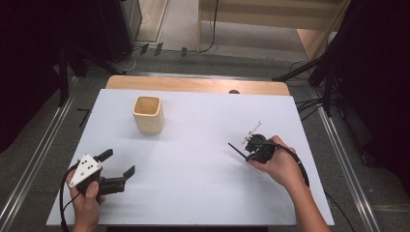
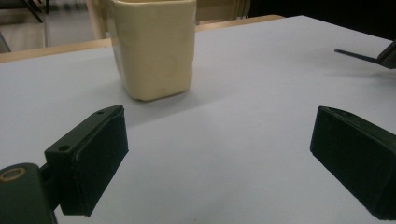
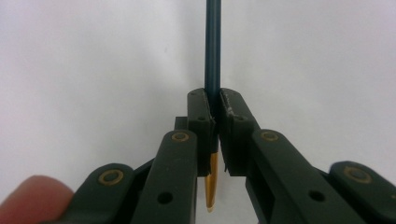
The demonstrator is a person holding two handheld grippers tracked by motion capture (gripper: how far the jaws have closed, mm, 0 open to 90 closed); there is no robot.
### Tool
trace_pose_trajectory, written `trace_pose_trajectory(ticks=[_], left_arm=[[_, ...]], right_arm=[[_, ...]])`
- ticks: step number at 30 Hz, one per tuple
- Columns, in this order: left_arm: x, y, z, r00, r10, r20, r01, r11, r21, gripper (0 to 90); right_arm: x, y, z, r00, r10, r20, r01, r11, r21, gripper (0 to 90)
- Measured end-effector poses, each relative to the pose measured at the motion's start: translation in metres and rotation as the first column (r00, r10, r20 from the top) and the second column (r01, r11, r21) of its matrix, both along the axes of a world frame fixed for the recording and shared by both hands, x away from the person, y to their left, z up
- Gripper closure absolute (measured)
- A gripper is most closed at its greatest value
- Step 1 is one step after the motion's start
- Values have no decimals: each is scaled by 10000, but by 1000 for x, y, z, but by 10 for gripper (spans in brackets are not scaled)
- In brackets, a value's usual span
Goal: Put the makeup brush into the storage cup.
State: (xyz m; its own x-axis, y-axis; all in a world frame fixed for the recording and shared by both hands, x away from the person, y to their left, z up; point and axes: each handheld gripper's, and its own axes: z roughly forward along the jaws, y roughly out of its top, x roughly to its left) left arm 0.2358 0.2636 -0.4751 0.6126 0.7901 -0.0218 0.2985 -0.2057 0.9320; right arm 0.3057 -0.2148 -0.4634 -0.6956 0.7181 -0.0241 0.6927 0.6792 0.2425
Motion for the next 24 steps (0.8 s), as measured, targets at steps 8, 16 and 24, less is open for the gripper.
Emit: trace_pose_trajectory(ticks=[8, 16, 24], left_arm=[[7, -29, 6, 9990, -445, 44, 445, 9990, -10, 49], [28, -60, 20, 9951, -895, 419, 901, 9959, -122, 56], [33, -76, 22, 9883, -1460, 444, 1476, 9884, -353, 59]], right_arm=[[-10, 2, 7, 9929, -275, 1157, 143, 9935, 1128, 850], [-16, 0, 7, 9840, -712, 1631, 326, 9732, 2277, 849], [-20, 9, 8, 9781, -777, 1931, 237, 9633, 2672, 849]])
